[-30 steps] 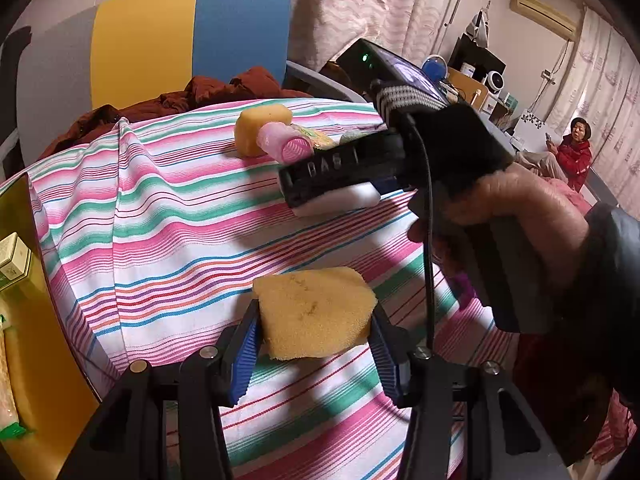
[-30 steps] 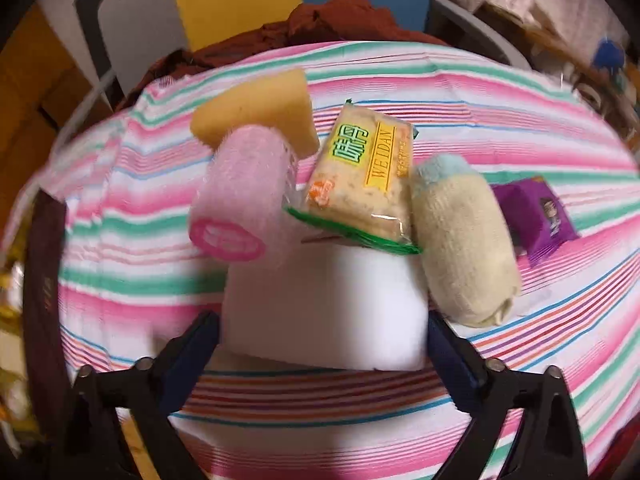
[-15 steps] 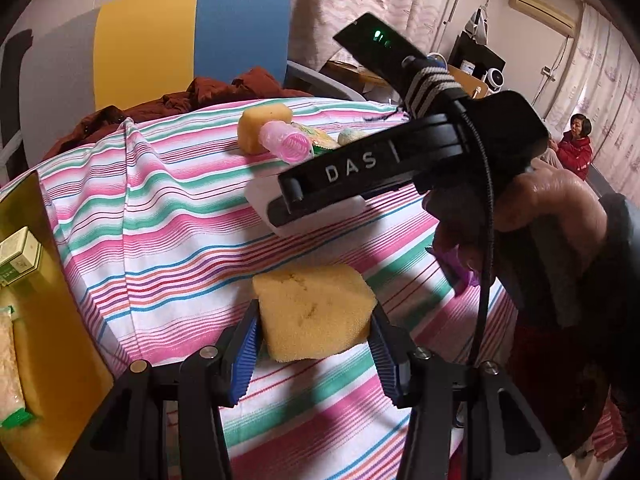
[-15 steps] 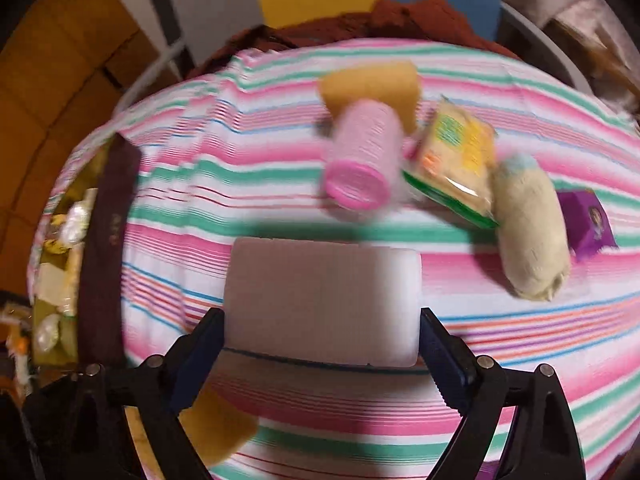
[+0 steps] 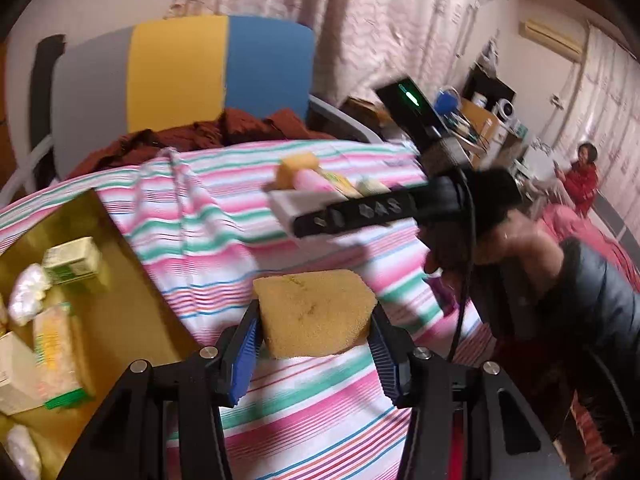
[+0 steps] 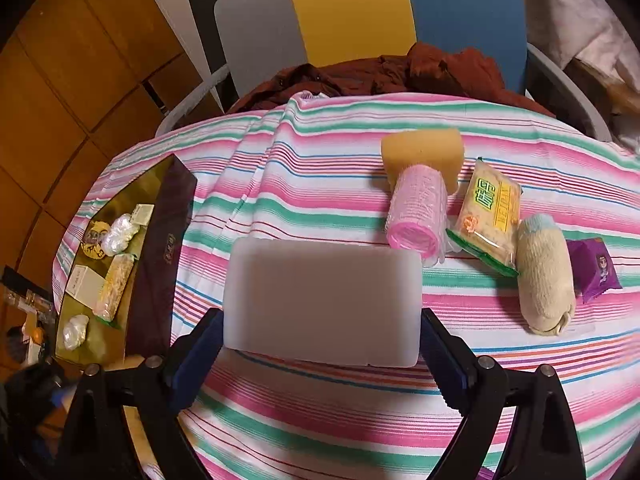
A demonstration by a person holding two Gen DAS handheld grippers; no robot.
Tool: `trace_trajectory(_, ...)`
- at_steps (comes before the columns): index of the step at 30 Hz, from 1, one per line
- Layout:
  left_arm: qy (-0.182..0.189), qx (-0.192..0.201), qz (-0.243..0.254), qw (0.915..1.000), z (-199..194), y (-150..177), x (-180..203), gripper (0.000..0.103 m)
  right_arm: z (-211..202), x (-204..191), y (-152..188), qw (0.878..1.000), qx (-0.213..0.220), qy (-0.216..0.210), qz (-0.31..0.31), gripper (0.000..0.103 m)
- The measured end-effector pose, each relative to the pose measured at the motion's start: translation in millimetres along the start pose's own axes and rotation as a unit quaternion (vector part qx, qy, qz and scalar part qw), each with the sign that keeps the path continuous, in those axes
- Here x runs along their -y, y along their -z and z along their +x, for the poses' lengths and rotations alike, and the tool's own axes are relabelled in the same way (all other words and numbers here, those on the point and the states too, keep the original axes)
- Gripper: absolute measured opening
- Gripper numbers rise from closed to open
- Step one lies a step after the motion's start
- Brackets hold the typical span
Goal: Organize objects
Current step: 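Grasp the white foam block with the right tool while the left tool holds the sponge, then carry the sponge and white block into the gold tray and open both tools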
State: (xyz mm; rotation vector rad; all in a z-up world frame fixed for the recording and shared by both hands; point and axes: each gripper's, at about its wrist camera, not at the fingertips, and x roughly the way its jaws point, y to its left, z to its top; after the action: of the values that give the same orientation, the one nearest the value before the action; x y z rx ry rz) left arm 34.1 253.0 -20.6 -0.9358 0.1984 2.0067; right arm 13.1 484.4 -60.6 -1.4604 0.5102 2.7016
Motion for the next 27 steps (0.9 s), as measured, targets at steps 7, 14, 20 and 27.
trace_trajectory(7,-0.049,0.034,-0.051,0.997,-39,0,-45,0.051,-5,-7,1,1.0,0.008,-0.004,0.001,0.094)
trace_trajectory(14,-0.111,0.064,-0.116,0.985,-69,3,-109,0.051,-17,-54,3,0.999,0.029,-0.036,-0.018,0.095)
trace_trajectory(20,-0.165,0.085,-0.167,0.9683,-94,5,-163,0.051,-11,-121,1,0.995,0.03,-0.069,-0.066,0.095)
trace_trajectory(27,-0.22,0.089,-0.202,0.9504,-103,3,-216,0.054,15,-193,-2,0.99,0.014,-0.08,-0.12,0.096)
